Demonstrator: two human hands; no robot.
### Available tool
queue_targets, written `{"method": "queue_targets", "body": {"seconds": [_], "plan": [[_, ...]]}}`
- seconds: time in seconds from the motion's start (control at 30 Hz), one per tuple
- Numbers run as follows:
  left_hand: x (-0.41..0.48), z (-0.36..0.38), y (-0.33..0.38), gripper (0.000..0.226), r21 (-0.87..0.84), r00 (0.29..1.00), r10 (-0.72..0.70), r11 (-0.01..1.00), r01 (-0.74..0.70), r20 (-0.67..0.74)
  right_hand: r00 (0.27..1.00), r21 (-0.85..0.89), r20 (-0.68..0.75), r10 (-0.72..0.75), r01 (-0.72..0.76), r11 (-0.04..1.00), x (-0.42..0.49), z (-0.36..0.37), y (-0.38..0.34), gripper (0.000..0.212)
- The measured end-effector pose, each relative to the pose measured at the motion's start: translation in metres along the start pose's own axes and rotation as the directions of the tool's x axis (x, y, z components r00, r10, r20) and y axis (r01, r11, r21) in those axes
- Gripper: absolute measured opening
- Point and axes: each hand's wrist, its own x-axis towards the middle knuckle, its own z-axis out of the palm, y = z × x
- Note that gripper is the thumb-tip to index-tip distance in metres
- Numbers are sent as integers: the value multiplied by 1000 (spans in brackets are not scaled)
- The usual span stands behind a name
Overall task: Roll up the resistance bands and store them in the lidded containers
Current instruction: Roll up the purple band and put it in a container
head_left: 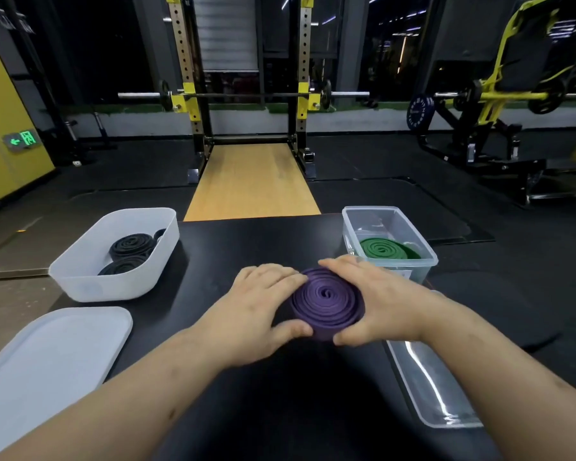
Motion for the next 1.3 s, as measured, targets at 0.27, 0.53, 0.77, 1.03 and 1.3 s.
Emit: {"method": "queue_targets", "body": {"seconds": [0.27,0.53,0.77,1.03,1.3], "plan": [[116,3,-1,63,10,995,-46,999,47,-87,984,3,-129,123,-123,992,41,-60,75,105],[197,45,5,58,-122,980,-160,982,146,-117,925,-44,-250,288,-308,950,82,-83,159,93],[191,88,6,41,-215,1000,12,976,-17,-25,861,-130,-312,401,-456,880,111,-73,211,91],[192,100,3,24,-252,993,55,964,-81,-109,880,-142,-263,396,-441,886,113,-61,227,93],[190,101,6,25,-290,997,15,956,-34,-70,894,-162,-49,445,-447,880,115,-68,233,83]]}}
